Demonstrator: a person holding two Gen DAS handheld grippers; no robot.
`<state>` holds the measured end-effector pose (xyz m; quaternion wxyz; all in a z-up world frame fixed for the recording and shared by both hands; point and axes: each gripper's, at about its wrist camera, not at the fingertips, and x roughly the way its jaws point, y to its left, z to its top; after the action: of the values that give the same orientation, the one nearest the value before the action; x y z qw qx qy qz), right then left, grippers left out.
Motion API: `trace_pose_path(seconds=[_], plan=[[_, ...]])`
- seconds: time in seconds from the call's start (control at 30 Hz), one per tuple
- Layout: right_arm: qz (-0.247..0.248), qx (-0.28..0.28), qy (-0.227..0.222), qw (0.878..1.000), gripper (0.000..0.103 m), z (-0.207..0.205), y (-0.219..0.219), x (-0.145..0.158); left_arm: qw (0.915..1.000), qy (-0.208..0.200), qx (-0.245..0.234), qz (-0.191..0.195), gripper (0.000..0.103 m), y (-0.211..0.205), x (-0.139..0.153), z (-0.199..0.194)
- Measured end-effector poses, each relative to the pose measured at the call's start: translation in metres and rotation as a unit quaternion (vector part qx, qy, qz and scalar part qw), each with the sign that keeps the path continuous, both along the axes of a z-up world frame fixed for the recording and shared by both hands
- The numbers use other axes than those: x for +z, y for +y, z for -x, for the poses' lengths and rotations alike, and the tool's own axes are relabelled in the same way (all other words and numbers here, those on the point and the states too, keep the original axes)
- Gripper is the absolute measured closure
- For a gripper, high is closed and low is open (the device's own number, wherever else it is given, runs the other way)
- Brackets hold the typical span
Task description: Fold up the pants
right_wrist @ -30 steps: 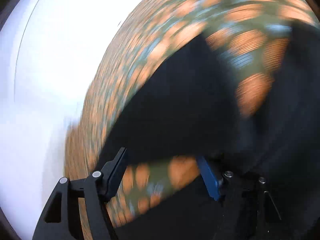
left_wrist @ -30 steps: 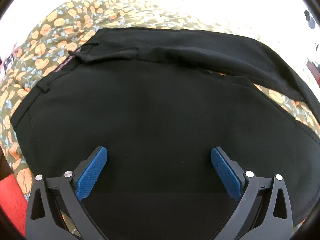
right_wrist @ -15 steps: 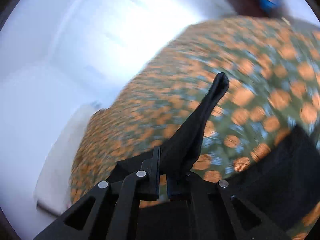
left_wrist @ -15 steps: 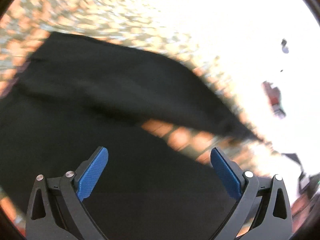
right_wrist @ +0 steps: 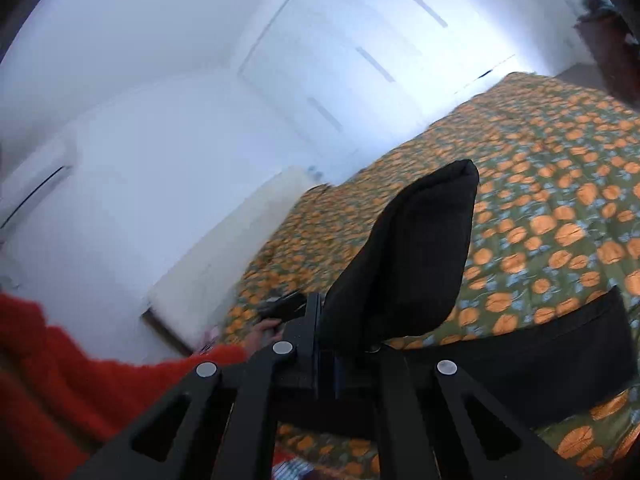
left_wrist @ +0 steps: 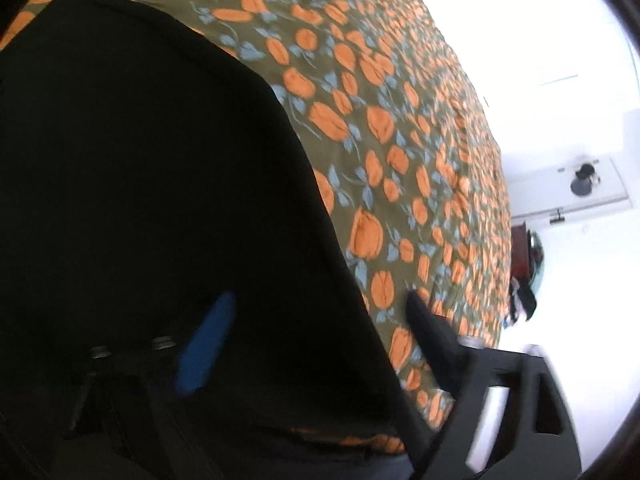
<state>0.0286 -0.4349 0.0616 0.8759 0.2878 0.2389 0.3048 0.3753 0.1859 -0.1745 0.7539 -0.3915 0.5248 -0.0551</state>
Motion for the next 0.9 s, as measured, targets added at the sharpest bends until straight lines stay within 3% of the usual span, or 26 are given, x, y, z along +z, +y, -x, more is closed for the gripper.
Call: trace_pose_path(seconds=[0.03, 0.07, 0.1, 0.2, 0.27, 0.3, 0.37, 0.43, 0.5, 0.53, 0.6, 0.67, 0.7, 0.77, 0.9], plan=[[0.008, 0.006, 0.004, 1.000, 0.098, 0.001, -0.001, -0.003, 1.0000, -0.002, 0.002, 0.006, 0.062, 0.005, 0.001, 0.000], [0.014, 0.006, 0.010, 1.000, 0.098, 0.002, -0.004, -0.007, 0.9999, -0.006, 0.002, 0.011, 0.075, 0.011, 0.003, 0.002], [0.021, 0.000, 0.022, 1.000, 0.098, 0.002, -0.008, -0.013, 0.9999, -0.008, 0.002, 0.012, 0.098, 0.016, 0.006, 0.004], [0.062, -0.052, 0.064, 0.995, 0.098, -0.011, -0.025, -0.037, 0.9993, -0.030, 0.006, 0.021, 0.099, 0.031, 0.027, 0.014], [0.087, -0.083, 0.087, 0.989, 0.098, -0.027, -0.034, -0.051, 0.9953, -0.096, -0.001, -0.004, 0.099, 0.035, 0.074, 0.040], [0.087, -0.091, 0.092, 0.988, 0.098, -0.036, -0.038, -0.054, 0.9911, -0.131, -0.002, -0.021, 0.099, 0.037, 0.098, 0.055], [0.074, -0.090, 0.073, 0.991, 0.098, -0.046, -0.038, -0.045, 0.9743, -0.213, -0.005, -0.073, 0.098, 0.040, 0.148, 0.106], [0.063, -0.083, 0.055, 0.993, 0.098, -0.057, -0.038, -0.035, 0.9639, -0.237, -0.006, -0.121, 0.097, 0.042, 0.160, 0.152], [0.084, -0.079, 0.077, 0.990, 0.098, -0.070, -0.040, -0.040, 0.9665, -0.210, -0.011, -0.147, 0.096, 0.039, 0.135, 0.186], [0.107, -0.082, 0.115, 0.984, 0.098, -0.079, -0.042, -0.054, 0.9717, -0.182, -0.018, -0.150, 0.096, 0.035, 0.111, 0.198], [0.126, -0.090, 0.206, 0.966, 0.098, -0.091, -0.052, -0.092, 0.9837, -0.109, -0.034, -0.139, 0.097, 0.025, 0.054, 0.212], [0.167, -0.114, 0.297, 0.933, 0.098, -0.096, -0.065, -0.142, 0.9885, -0.064, -0.031, -0.133, 0.098, 0.018, 0.013, 0.229], [0.185, -0.125, 0.331, 0.917, 0.098, -0.095, -0.070, -0.162, 0.9886, -0.056, -0.030, -0.137, 0.098, 0.014, 0.004, 0.236], [0.172, -0.146, 0.356, 0.907, 0.098, -0.087, -0.080, -0.180, 0.9907, -0.044, -0.031, -0.125, 0.098, 0.008, -0.002, 0.242], [0.148, -0.171, 0.340, 0.913, 0.098, -0.075, -0.092, -0.176, 0.9875, -0.073, -0.043, -0.133, 0.098, 0.004, 0.020, 0.242]])
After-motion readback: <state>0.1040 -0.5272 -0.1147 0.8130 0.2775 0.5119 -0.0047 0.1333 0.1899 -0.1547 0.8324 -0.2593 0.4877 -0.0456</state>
